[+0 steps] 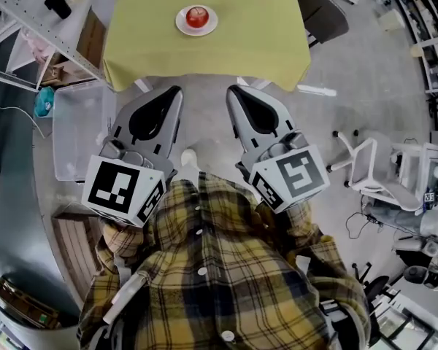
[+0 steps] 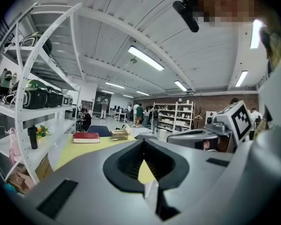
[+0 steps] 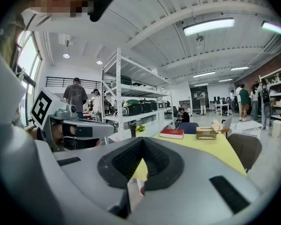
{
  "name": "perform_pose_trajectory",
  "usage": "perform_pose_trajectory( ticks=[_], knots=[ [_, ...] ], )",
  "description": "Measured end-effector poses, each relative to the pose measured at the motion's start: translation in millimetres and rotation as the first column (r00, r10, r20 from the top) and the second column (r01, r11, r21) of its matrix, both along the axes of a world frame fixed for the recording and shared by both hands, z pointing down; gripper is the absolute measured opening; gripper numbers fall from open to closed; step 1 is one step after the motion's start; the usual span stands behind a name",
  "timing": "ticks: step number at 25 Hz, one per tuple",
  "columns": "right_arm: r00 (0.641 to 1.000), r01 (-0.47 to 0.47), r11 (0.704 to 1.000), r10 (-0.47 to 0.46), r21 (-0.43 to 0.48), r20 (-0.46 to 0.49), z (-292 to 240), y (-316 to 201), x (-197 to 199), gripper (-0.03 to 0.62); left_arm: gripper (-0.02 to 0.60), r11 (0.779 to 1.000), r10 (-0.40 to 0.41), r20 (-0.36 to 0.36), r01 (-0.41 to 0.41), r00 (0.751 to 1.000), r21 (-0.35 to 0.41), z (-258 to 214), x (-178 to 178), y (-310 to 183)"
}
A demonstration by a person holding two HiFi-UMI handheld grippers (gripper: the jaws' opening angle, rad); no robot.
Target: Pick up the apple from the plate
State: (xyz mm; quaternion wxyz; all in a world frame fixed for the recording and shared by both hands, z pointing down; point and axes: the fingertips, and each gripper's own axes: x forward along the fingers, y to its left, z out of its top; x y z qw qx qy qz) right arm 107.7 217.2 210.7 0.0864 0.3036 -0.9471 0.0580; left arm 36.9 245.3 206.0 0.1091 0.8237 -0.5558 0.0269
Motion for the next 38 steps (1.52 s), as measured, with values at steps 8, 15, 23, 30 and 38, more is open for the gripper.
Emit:
perform_pose_trajectory(
  ticks=[8,15,23,30,38],
  knots=[
    [0.997,-0.069,0.996,0.067,-0.064,-0.028,22,-37,-13,-0.003,0.006,0.999,0.031,-0.036,-0.032,0.999,-0.036,16,-23,-42],
    [0.997,-0.068,0.994,0.065,-0.081,-0.030,33,-94,-16,-0.003,0.006,0.998,0.025,-0.046,-0.027,0.999,-0.051,28,-26,-96],
    [1.000,-0.021,0.998,0.020,-0.059,-0.016,19,-187,-25,-0.003,0.006,1.000,-0.013,-0.039,0.013,0.999,-0.018,14,-32,-189],
    [0.999,0.036,0.998,-0.036,-0.051,-0.009,7,-251,-20,-0.003,0.006,0.998,-0.070,-0.026,0.070,0.997,0.003,0,-27,-250],
    [0.997,0.071,0.995,-0.071,-0.076,0.005,15,-280,-27,-0.003,0.006,0.994,-0.113,-0.011,0.113,0.994,-0.009,6,-39,-275]
  ],
)
